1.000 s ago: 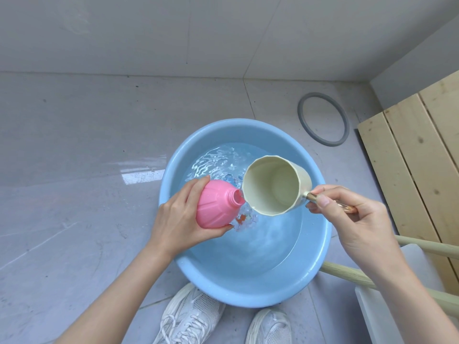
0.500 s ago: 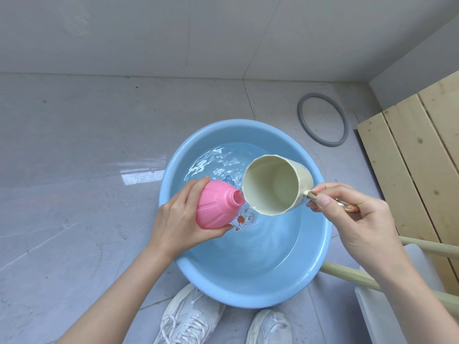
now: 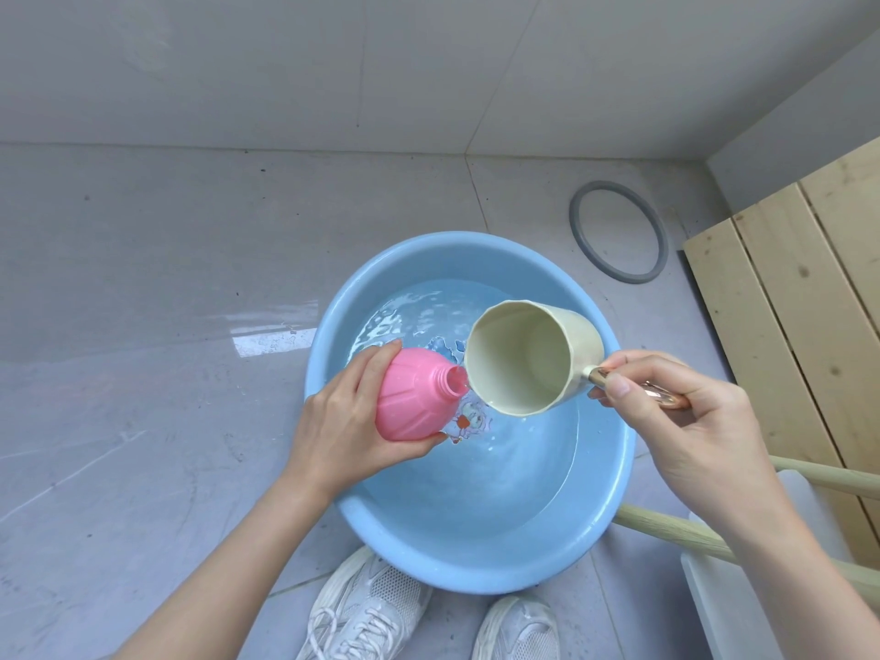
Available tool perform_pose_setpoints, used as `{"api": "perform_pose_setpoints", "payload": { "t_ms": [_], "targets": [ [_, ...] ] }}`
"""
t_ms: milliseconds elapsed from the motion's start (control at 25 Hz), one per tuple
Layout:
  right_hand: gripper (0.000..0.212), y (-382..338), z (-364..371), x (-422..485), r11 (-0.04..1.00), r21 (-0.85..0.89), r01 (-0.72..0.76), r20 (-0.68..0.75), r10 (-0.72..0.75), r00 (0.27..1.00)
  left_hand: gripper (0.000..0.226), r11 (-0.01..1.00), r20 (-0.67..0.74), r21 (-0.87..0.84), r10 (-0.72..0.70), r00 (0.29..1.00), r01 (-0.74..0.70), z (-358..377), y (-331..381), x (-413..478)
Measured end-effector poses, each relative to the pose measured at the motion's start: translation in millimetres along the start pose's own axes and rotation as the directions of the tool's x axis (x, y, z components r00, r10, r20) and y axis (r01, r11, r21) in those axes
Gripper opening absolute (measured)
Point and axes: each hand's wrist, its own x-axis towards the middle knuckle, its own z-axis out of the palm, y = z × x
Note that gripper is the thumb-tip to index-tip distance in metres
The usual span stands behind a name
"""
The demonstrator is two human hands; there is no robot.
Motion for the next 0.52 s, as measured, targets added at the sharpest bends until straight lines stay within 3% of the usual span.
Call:
{"api": "perform_pose_setpoints", "payload": {
  "t_ms": [160, 520],
  "targets": [
    [0.011, -0.6, 0.2, 0.7, 1.000, 0.009, -0.019, -0.012, 0.019, 1.000, 0.096, 1.000, 0.009, 0.001, -0.003, 1.000, 0.003, 0.4, -0.7, -0.2],
    [0.016, -3.7, 1.0, 0.6, 1.000, 0.002, 0.008, -0.011, -0.008, 1.000, 0.096, 1.000, 0.003, 0.005, -0.006, 1.000, 0.006, 0.3, -0.7, -0.5]
  ]
}}
